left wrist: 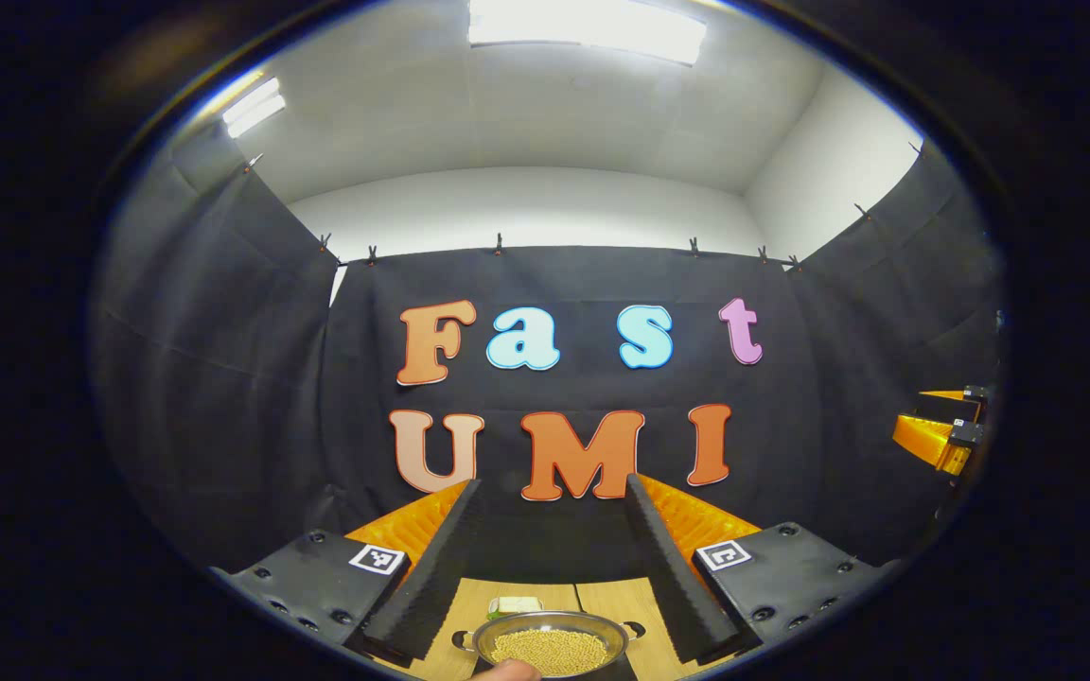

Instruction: First push the handle of the pot to place it horizontally, then grasp the pot with both hands and set it on the induction cooktop.

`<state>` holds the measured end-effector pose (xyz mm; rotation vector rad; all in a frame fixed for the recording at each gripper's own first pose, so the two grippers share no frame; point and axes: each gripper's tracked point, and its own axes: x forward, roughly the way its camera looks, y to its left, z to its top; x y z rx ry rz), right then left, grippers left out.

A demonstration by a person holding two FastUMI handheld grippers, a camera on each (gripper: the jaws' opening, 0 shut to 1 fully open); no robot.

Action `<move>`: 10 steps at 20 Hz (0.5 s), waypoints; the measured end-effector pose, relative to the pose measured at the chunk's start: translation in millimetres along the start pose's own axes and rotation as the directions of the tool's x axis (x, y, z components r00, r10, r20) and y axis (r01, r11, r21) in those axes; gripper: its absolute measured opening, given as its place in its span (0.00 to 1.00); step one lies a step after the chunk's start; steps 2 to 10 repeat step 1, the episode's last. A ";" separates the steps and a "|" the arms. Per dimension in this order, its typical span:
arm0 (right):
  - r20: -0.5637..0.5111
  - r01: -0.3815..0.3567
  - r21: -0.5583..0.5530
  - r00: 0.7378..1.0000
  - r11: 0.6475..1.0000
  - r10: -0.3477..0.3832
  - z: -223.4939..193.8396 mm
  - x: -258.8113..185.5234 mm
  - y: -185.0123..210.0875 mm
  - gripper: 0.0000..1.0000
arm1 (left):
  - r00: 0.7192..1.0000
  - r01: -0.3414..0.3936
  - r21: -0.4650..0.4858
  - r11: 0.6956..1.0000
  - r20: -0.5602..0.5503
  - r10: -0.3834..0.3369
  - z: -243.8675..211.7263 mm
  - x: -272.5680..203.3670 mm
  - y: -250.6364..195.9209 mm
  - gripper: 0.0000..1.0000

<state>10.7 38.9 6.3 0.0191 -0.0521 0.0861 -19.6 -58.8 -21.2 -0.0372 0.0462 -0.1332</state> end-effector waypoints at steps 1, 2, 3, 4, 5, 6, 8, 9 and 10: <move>0.008 0.003 -0.009 1.000 1.000 -0.003 2.0 -0.5 -0.2 0.93 | 1.000 0.008 0.001 1.000 0.005 -0.008 2.3 -0.9 -3.1 1.00; 0.008 0.003 -0.009 1.000 1.000 -0.003 2.0 -0.5 -0.2 0.93 | 1.000 0.008 0.001 1.000 0.005 -0.008 2.3 -0.9 -3.1 1.00; 0.008 0.003 -0.009 1.000 1.000 -0.003 2.0 -0.5 -0.2 0.93 | 1.000 0.008 0.001 1.000 0.005 -0.008 2.3 -0.9 -3.1 1.00; 0.008 0.003 -0.009 1.000 1.000 -0.003 2.0 -0.5 -0.2 0.93 | 1.000 0.008 0.001 1.000 0.005 -0.008 2.3 -0.9 -3.1 1.00; 0.008 0.003 -0.009 1.000 1.000 -0.003 2.0 -0.5 -0.2 0.93 | 1.000 0.008 0.001 1.000 0.005 -0.008 2.3 -0.9 -3.1 1.00; 0.008 0.003 -0.009 1.000 1.000 -0.003 2.0 -0.5 -0.2 0.93 | 1.000 0.008 0.001 1.000 0.005 -0.008 2.3 -0.9 -3.1 1.00; 0.008 0.003 -0.009 1.000 1.000 -0.003 2.0 -0.5 -0.2 0.93 | 1.000 0.008 0.001 1.000 0.005 -0.008 2.3 -0.9 -3.1 1.00; 0.008 0.003 -0.009 1.000 1.000 -0.003 2.0 -0.5 -0.2 0.93 | 1.000 0.008 0.001 1.000 0.005 -0.008 2.3 -0.9 -3.1 1.00; 0.008 0.003 -0.009 1.000 1.000 -0.003 2.0 -0.5 -0.2 0.93 | 1.000 0.008 0.001 1.000 0.005 -0.008 2.3 -0.9 -3.1 1.00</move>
